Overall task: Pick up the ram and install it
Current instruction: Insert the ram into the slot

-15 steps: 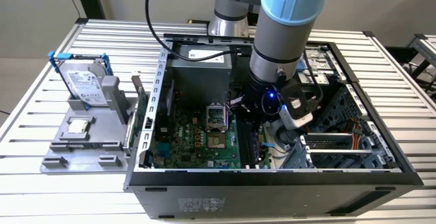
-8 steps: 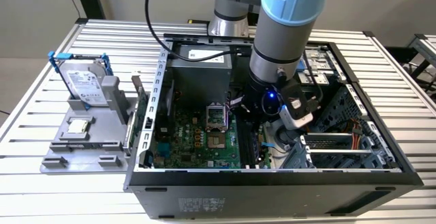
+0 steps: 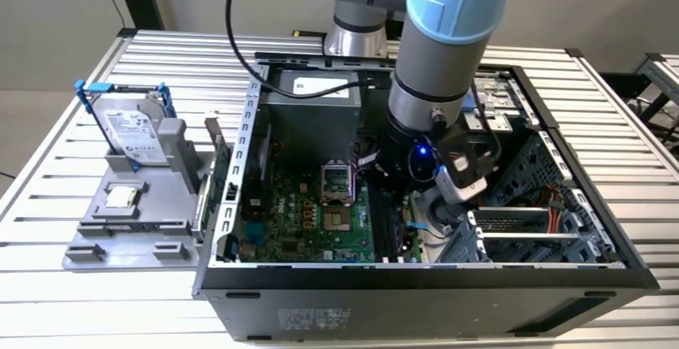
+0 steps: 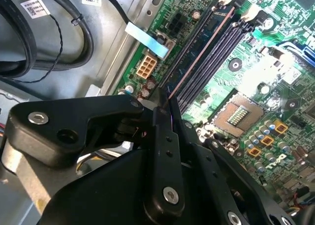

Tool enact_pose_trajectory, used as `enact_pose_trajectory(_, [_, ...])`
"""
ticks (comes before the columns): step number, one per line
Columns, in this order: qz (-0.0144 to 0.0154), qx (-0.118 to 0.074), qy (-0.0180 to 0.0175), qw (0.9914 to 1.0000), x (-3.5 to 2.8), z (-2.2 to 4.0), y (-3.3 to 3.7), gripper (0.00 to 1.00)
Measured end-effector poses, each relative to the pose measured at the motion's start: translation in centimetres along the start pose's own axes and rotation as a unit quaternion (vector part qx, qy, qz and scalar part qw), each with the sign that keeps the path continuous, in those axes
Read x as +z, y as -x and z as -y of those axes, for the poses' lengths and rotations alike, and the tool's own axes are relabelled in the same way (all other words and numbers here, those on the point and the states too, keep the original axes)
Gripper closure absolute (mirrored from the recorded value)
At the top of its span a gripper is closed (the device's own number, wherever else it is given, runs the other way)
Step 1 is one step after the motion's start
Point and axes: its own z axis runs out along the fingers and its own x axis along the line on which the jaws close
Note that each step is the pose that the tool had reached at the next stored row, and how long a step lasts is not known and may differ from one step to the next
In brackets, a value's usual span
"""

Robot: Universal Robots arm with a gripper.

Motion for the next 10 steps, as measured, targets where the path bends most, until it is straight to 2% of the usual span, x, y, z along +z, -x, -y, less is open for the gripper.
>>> enact_pose_trajectory(4, [-0.0002,0.0,-0.0001,1.0,0.38,-0.01,0.0,1.0])
enact_pose_trajectory(10, [-0.0001,0.0,-0.0001,1.0,0.41,-0.01,0.0,1.0])
